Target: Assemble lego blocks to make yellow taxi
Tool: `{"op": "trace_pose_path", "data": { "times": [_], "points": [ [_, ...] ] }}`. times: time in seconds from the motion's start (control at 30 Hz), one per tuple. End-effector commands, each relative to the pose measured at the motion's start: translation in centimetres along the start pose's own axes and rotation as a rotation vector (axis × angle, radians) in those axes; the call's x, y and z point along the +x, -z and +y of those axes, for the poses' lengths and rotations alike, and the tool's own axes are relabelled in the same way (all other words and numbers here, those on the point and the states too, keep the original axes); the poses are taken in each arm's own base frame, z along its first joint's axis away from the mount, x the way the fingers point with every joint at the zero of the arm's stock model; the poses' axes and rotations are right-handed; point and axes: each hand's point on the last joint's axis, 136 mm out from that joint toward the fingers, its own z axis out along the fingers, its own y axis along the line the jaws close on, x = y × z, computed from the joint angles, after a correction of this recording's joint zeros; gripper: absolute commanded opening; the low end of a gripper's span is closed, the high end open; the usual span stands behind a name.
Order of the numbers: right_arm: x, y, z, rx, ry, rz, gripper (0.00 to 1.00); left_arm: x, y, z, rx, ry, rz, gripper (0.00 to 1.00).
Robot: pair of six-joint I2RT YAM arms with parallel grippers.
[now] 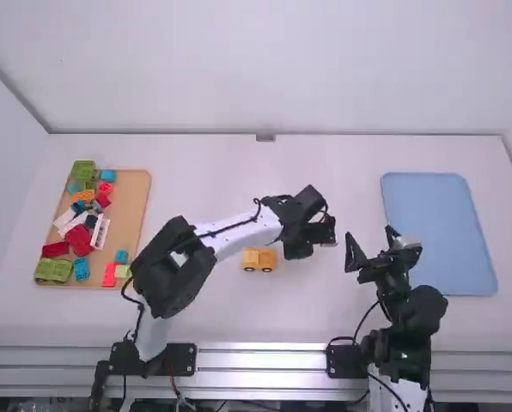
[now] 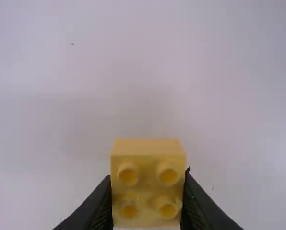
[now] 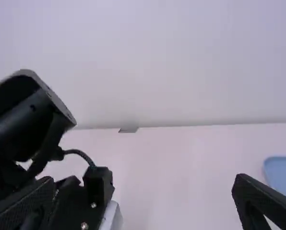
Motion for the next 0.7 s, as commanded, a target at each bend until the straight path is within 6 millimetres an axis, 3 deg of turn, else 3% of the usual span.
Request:
{"op": "trace_pose_path", "data": {
  "times": [0.0, 0.4, 0.63, 0.67],
  "points": [
    [0.5, -0.1, 0.0, -0.006, -0.008, 0.011, 0.98, 0.9, -1.4, -1.1, 0.036, -0.016, 0.026, 0.01],
    [0.7, -0.3, 0.0, -0.005, 0.006, 0.022, 0.98, 2.2, -3.7, -1.6, 0.073, 0.011, 0.058, 0.03],
    [0.7, -0.3, -0.1, -0.005, 0.009, 0.022, 0.98, 2.2, -3.7, -1.2, 0.050, 0.009, 0.066, 0.61],
    [0.7, -0.3, 0.0, -0.005, 0.008, 0.022, 0.98, 2.2, -3.7, -1.2, 0.050, 0.009, 0.066, 0.63]
  ]
}}
